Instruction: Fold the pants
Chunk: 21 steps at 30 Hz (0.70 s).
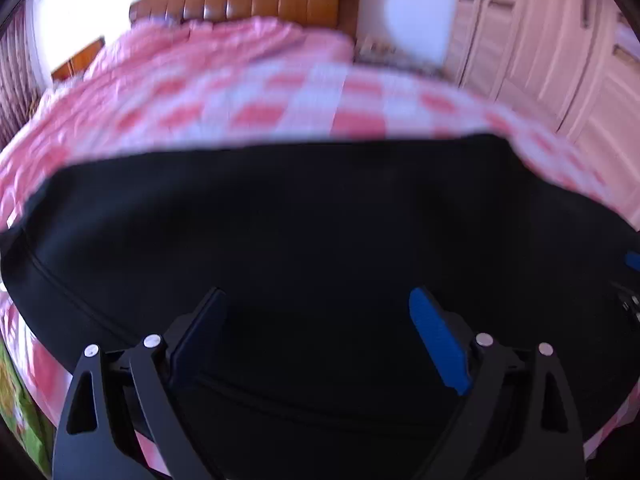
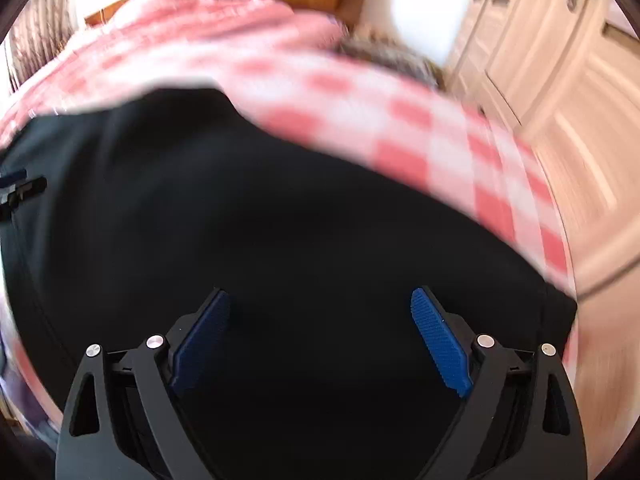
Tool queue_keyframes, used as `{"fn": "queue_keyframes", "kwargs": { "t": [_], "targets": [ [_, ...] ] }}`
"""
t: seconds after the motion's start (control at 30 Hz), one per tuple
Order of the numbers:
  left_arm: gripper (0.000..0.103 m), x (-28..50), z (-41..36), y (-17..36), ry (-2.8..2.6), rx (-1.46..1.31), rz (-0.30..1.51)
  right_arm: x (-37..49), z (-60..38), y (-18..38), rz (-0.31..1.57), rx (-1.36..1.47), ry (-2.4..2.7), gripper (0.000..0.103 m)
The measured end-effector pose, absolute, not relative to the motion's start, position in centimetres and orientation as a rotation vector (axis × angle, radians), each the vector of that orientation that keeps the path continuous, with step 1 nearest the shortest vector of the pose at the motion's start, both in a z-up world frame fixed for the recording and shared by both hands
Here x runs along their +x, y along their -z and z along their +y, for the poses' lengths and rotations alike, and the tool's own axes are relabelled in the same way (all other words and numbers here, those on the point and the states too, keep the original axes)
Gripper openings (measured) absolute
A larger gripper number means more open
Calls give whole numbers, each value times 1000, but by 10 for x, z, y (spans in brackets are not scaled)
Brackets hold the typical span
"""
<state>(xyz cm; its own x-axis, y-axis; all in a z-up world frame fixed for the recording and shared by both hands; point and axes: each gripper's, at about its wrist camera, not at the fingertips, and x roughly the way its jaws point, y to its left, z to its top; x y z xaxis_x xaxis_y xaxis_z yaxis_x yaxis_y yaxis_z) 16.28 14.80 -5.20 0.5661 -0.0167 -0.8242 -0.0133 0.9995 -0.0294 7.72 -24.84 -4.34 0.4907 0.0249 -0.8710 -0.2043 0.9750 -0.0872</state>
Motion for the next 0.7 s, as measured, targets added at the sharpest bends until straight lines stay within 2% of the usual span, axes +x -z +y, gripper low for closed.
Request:
{"fn": "queue_keyframes", "kwargs": {
  "t": [0.03, 0.23, 0.3, 0.47, 0.57, 0.67, 0.7],
  "targets": [
    [102, 160, 149, 54, -4, -20, 934, 70, -261, 47, 1051, -141, -170, 93],
    [102, 167, 149, 50, -78, -14, 989, 41, -289, 31, 1019, -91, -204, 92],
    [96, 164, 134, 35, -142, 27, 973, 27, -284, 18, 964, -99, -180, 93],
    [98, 154, 22, -11, 161, 183, 828, 16, -262, 2, 911, -58, -273, 93],
    [98, 177, -46, 7, 311, 281, 885, 16, -245, 14, 960, -130, -249, 93],
    [101, 206, -82, 40, 341, 343, 989, 18, -255, 38, 1020, -124, -218, 97],
    [102, 215, -83, 42, 339, 315, 952, 12, -260, 38, 1004, -123, -225, 97]
  ]
}}
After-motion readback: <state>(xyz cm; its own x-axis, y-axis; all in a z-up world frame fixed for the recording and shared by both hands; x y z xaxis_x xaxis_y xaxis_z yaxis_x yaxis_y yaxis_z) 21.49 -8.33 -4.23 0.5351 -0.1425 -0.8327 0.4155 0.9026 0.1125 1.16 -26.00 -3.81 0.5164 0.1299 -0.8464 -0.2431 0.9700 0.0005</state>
